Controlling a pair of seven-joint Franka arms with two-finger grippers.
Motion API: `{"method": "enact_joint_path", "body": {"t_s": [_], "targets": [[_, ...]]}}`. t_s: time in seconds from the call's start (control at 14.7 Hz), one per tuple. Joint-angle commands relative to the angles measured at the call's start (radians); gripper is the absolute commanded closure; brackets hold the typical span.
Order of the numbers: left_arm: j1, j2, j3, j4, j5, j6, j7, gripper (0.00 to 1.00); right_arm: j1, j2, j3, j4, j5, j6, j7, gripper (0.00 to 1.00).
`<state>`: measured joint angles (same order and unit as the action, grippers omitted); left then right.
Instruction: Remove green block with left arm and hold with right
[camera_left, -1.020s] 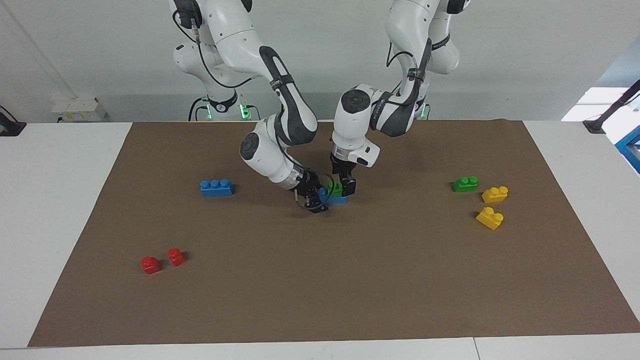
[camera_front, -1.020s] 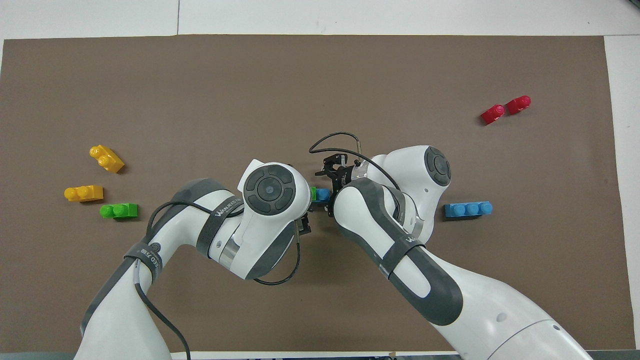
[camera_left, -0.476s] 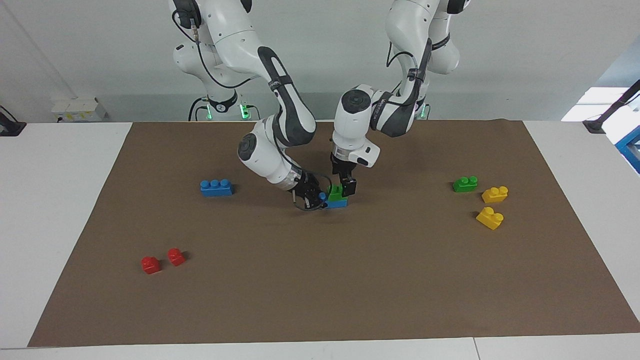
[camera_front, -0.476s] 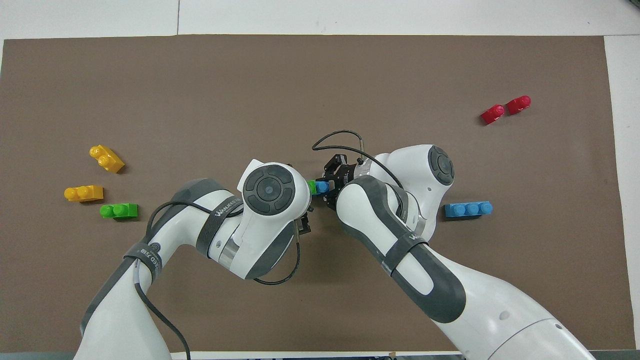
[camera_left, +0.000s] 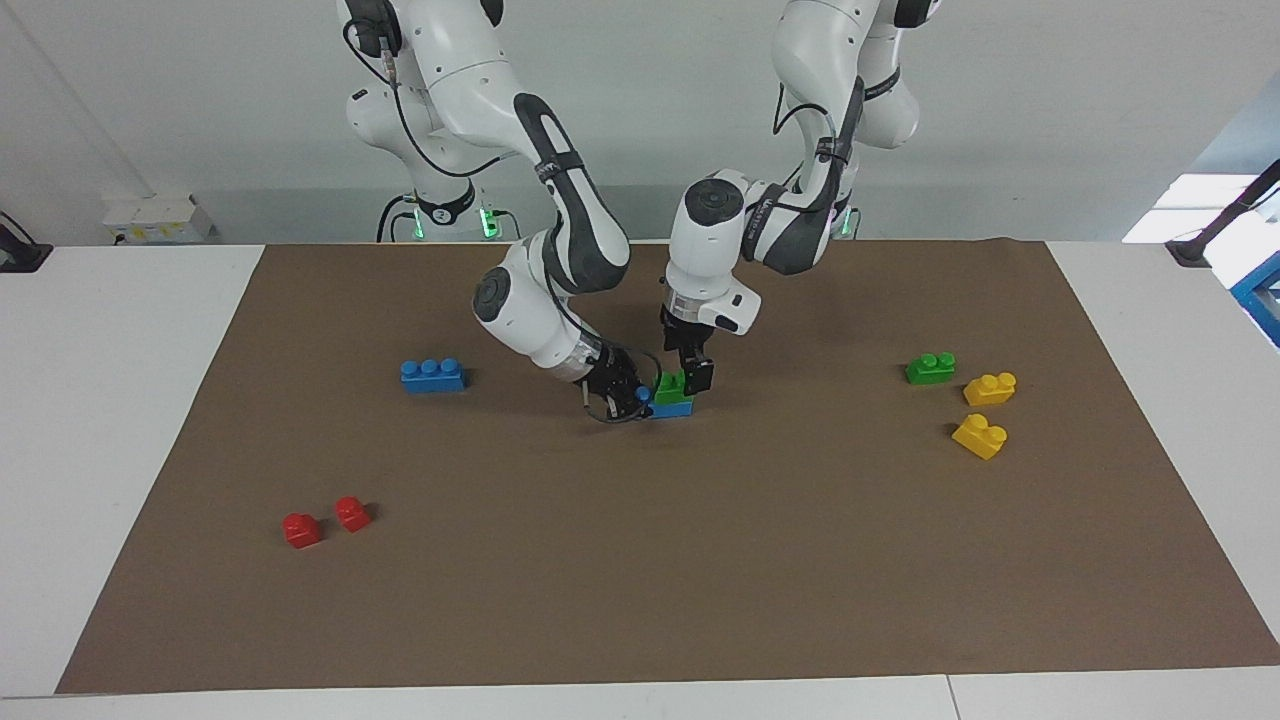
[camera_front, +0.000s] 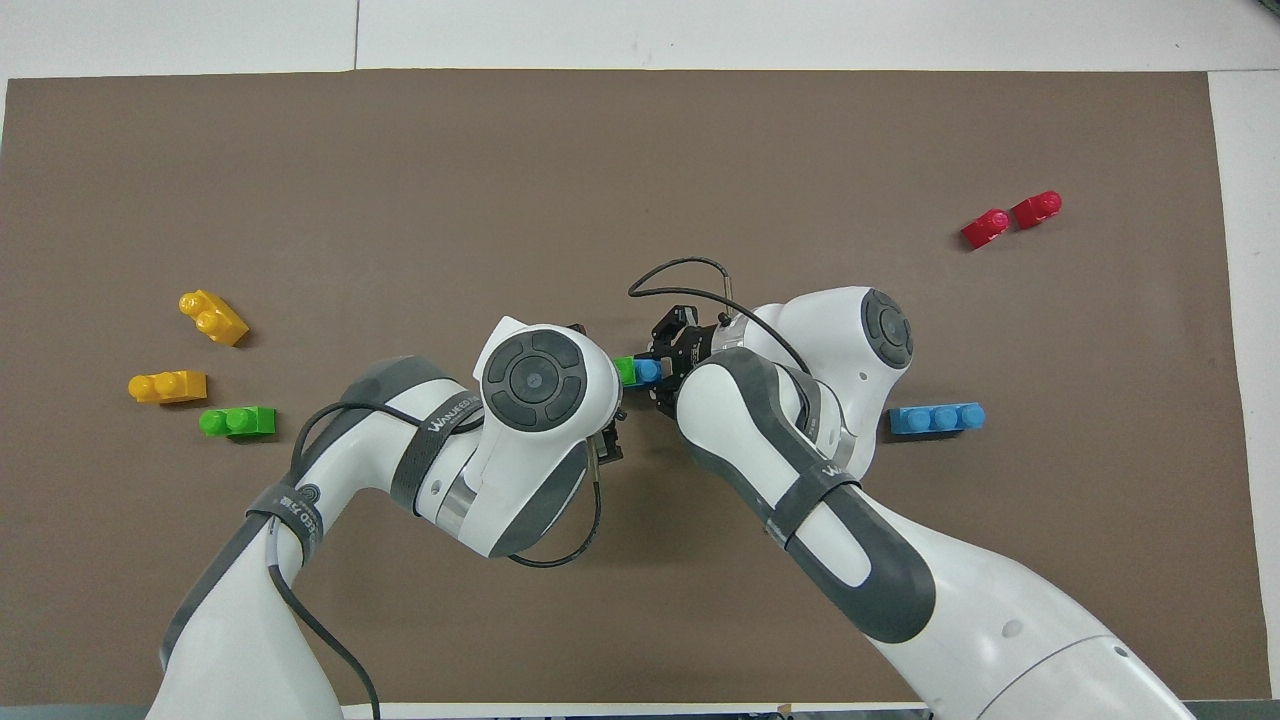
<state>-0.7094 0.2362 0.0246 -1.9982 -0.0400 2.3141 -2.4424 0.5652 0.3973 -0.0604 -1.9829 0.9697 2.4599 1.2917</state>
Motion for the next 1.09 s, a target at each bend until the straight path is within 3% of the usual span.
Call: {"method": "enact_joint_path", "body": {"t_s": [0.0,0.2,0.27,0.34,0.41,0.54,0.61,1.02], "targets": [[-0.002,0.012,0.005,-0.02,0.02,0.05,-0.03,0.02,-0.01,0.012,0.008,0.013,0.04,0.019,-0.035,1.0],[-0.002,0.012,0.005,-0.02,0.023,0.051,-0.03,0.03,-0.008,0.014,0.008,0.012,0.04,0.021,-0.035,1.0],[-0.002,0.012,0.005,-0.02,0.023,0.053,-0.03,0.09,-0.01,0.014,0.008,0.012,0.04,0.021,-0.035,1.0],[-0.001,0.012,0.005,-0.02,0.025,0.053,-0.03,0.23,-0.008,0.014,0.008,0.012,0.04,0.021,-0.035,1.0],[0.001,0.012,0.005,-0.016,0.028,0.051,-0.03,0.42,-0.008,0.014,0.008,0.012,0.04,0.021,-0.035,1.0],[0.002,0.018,0.009,-0.007,0.029,0.05,-0.029,0.93,-0.007,0.014,0.008,0.009,0.04,0.025,-0.037,1.0],[0.002,0.018,0.009,-0.005,0.029,0.05,-0.029,1.0,-0.007,0.017,0.008,0.009,0.04,0.033,-0.035,1.0],[0.011,0.006,0.012,0.015,0.029,0.036,-0.021,1.0,-0.008,0.018,0.008,0.01,0.04,0.034,-0.037,1.0]]}}
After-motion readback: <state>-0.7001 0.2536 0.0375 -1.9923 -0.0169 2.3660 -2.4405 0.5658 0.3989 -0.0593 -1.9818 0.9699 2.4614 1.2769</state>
